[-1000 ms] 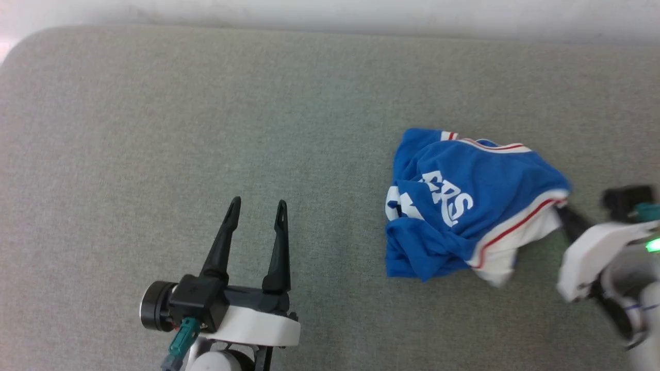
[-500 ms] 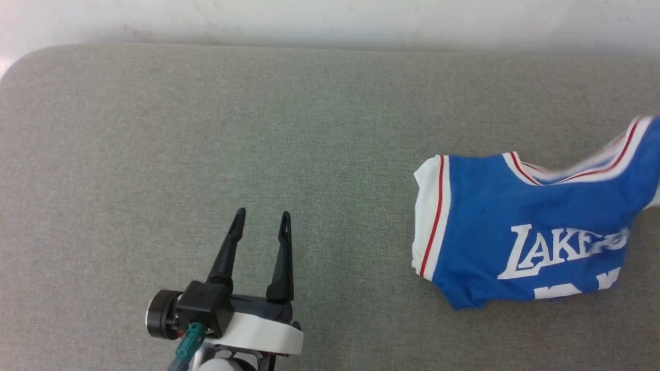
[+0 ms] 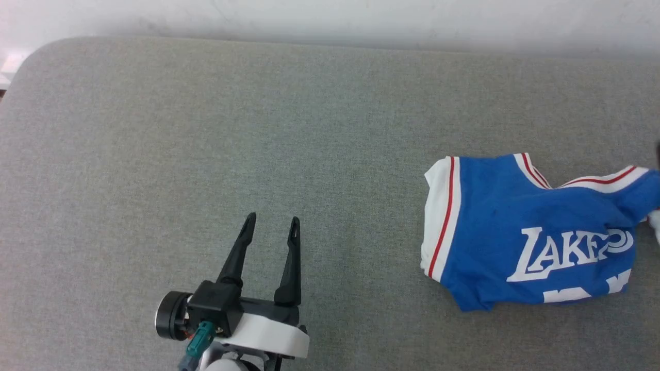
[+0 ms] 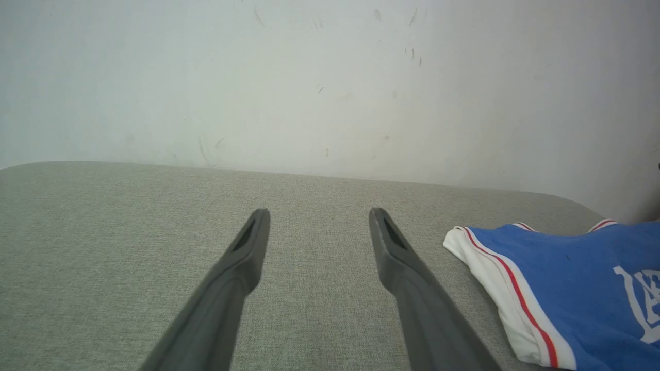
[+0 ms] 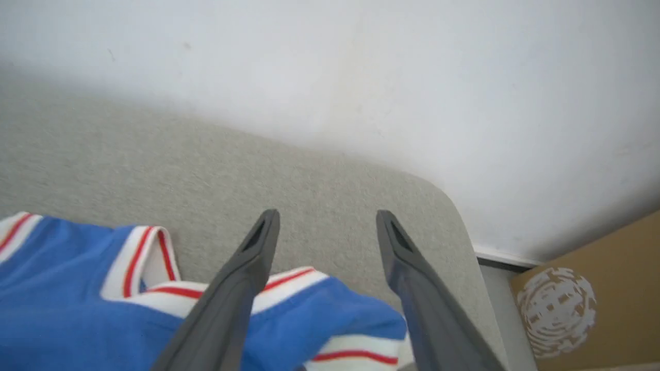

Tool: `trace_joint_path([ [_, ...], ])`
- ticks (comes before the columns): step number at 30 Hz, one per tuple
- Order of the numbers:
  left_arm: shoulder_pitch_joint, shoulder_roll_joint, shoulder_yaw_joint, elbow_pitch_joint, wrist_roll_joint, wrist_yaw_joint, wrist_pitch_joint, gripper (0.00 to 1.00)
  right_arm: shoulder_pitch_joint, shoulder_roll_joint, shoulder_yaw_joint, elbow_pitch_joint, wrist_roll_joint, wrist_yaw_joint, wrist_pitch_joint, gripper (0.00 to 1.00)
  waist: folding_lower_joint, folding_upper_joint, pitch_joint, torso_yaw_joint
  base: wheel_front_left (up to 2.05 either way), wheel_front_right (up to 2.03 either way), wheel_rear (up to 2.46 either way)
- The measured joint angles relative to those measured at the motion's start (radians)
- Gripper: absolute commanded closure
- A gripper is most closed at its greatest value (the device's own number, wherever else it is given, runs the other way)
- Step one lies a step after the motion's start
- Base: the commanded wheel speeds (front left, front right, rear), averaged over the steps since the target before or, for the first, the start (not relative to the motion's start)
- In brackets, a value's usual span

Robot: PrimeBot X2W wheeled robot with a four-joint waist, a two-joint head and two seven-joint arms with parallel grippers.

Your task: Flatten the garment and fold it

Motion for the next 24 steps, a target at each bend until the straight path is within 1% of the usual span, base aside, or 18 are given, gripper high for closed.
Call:
trace_joint_path([
  [4,0.001,-0.001,0.0,0.002,-0.003,0.0,0.0,0.0,-0.05,0.024,0.105,-0.085,0.074,0.0,0.054,0.0,-0.0001,0.0,-0.016,-0.002,0.0,0.0,0.0],
  [6,0.001,-0.001,-0.001,0.001,-0.007,0.0,0.0,0.0,-0.069,0.039,0.161,-0.09,0.118,0.0,0.106,0.0,-0.0001,0.0,-0.017,-0.004,0.0,0.0,0.0],
  [7,0.001,-0.001,-0.001,0.001,-0.007,0.0,0.0,0.0,-0.069,0.039,0.161,-0.09,0.118,0.0,0.106,0.0,-0.0001,0.0,-0.017,-0.004,0.0,0.0,0.0],
  [8,0.0,-0.001,-0.002,0.0,-0.007,0.0,0.0,0.0,-0.08,0.042,0.19,-0.084,0.131,0.0,0.134,0.0,0.0,0.0,-0.014,-0.005,0.0,0.0,0.0],
  [11,-0.001,-0.001,-0.012,-0.002,-0.007,0.0,0.0,0.0,-0.118,0.052,0.242,-0.022,0.153,0.0,0.225,0.0,0.0,0.0,0.0,-0.002,0.0,0.0,0.0],
  [12,-0.001,-0.001,-0.019,-0.002,-0.009,0.0,0.0,0.0,-0.128,0.044,0.265,0.004,0.149,0.0,0.258,0.0,0.0,0.0,0.005,0.001,0.0,0.0,0.0],
  [13,-0.006,-0.002,-0.03,-0.001,-0.012,0.0,0.0,0.0,-0.142,0.033,0.294,0.057,0.148,0.0,0.294,0.0,0.0,0.0,0.014,0.011,0.0,0.0,0.0],
  [14,-0.006,-0.002,-0.03,-0.001,-0.012,0.0,0.0,0.0,-0.142,0.033,0.294,0.057,0.148,0.0,0.294,0.0,0.0,0.0,0.014,0.011,0.0,0.0,0.0],
  [20,-0.04,-0.003,-0.053,-0.002,-0.019,0.016,0.0,0.0,-0.16,-0.01,0.332,0.201,0.135,0.0,0.309,0.0,0.0,0.0,0.04,0.064,0.0,0.0,0.0],
  [21,-0.04,-0.003,-0.056,-0.001,-0.019,0.016,0.0,0.0,-0.161,-0.009,0.329,0.223,0.14,0.0,0.309,0.63,0.0001,0.0,0.044,0.074,0.0,0.0,0.0],
  [22,-0.04,-0.003,-0.056,-0.001,-0.019,0.016,0.0,0.0,-0.161,-0.007,0.327,0.241,0.142,0.0,0.305,1.0,0.0001,0.0,0.049,0.083,0.0,0.0,0.0],
  [23,-0.041,-0.003,-0.058,0.0,-0.019,0.016,0.0,0.0,-0.162,-0.01,0.331,0.259,0.143,0.0,0.298,1.0,0.0,0.0,0.058,0.1,0.0,0.0,0.0],
  [24,-0.041,-0.003,-0.058,0.0,-0.019,0.016,0.0,0.0,-0.162,-0.01,0.331,0.259,0.143,0.0,0.298,1.0,0.0,0.0,0.058,0.1,0.0,0.0,0.0],
])
